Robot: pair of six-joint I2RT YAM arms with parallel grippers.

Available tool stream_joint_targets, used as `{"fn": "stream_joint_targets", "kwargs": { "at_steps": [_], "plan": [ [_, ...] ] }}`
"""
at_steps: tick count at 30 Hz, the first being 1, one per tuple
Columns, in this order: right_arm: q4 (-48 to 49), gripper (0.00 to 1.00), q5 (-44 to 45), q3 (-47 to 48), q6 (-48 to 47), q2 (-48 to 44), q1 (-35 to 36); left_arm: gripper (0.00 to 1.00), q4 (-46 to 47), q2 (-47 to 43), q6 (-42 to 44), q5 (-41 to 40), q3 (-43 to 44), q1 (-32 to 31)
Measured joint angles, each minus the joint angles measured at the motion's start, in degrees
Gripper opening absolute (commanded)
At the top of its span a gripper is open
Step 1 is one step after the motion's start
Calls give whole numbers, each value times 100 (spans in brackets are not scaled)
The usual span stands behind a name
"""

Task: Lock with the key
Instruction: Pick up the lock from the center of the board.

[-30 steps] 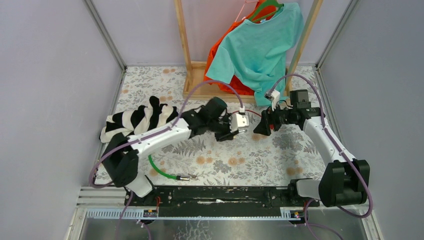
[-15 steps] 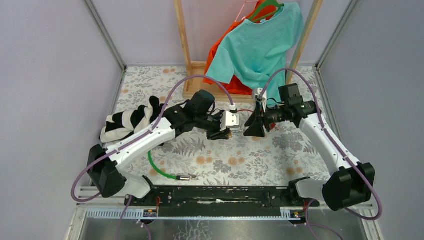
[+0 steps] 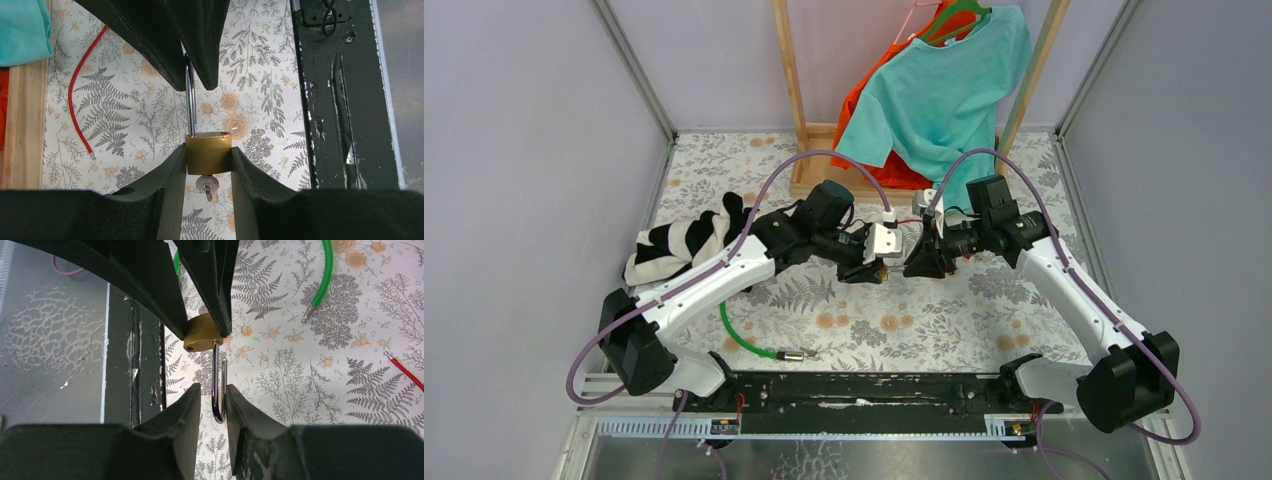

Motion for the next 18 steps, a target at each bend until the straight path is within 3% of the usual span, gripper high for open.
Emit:
{"fn": "stream_joint_targets", "kwargs": {
  "at_steps": [6, 10, 14, 18],
  "plan": [
    [114, 20, 85, -103, -50, 0, 83, 1, -7, 50, -11, 46, 0, 0],
    [170, 20, 173, -170, -63, -2, 107, 1, -9, 90, -42, 63, 0, 9],
    [313, 26, 262, -299, -57, -24, 116, 1, -9, 96, -66, 66, 0, 26],
    [457, 22, 323, -442, -31, -57, 120, 1, -9, 96, -68, 101, 0, 37]
  ]
}}
